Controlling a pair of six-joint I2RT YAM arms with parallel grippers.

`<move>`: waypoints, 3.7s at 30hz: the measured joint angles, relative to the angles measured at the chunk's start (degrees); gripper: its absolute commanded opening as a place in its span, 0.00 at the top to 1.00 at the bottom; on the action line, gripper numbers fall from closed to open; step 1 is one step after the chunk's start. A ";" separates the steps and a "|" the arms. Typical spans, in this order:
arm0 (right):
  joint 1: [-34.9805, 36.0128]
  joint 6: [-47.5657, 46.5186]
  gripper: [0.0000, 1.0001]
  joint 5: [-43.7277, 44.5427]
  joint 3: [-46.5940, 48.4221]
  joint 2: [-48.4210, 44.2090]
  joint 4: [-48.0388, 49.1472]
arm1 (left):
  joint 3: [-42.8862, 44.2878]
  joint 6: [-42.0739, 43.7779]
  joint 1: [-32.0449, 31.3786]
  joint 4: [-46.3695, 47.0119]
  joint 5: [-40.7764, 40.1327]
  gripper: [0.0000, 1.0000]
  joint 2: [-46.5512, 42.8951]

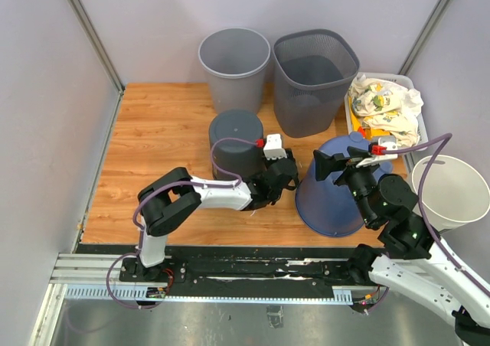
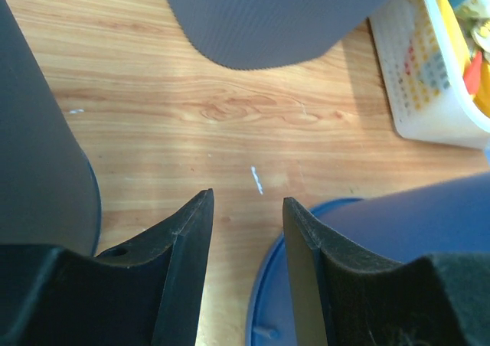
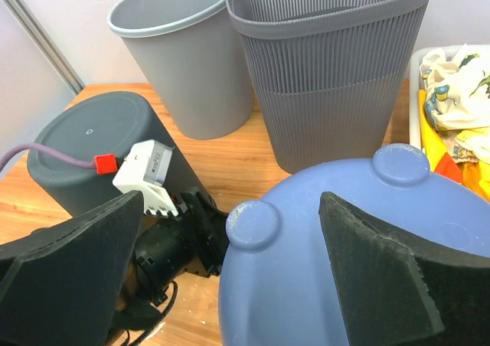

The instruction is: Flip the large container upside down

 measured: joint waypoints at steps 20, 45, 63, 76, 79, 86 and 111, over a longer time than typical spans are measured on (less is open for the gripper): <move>-0.76 1.07 0.02 -1.68 -0.74 0.44 0.09 | -17.81 0.68 24.79 2.58 5.27 0.61 -14.27; -0.98 1.18 0.02 -4.28 -0.98 0.96 0.22 | -4.57 7.08 57.55 -4.46 29.40 0.51 -9.94; -1.14 1.20 0.02 -5.90 -0.98 4.33 0.66 | 1.77 5.53 55.30 -11.32 39.21 0.44 -14.27; -1.16 1.27 0.02 -7.39 -2.03 4.61 0.68 | 45.13 -0.02 50.47 -29.24 34.69 0.44 -1.27; -1.16 1.29 0.02 -8.04 -2.03 4.61 0.70 | 55.87 0.00 49.48 -35.32 32.59 0.44 6.40; -1.16 1.31 0.02 -8.76 -2.05 4.59 0.72 | 61.48 0.02 49.53 -43.19 27.80 0.43 13.97; -1.42 1.42 0.02 -8.98 -2.27 4.96 1.09 | 61.16 1.62 48.52 -41.22 25.97 0.94 17.05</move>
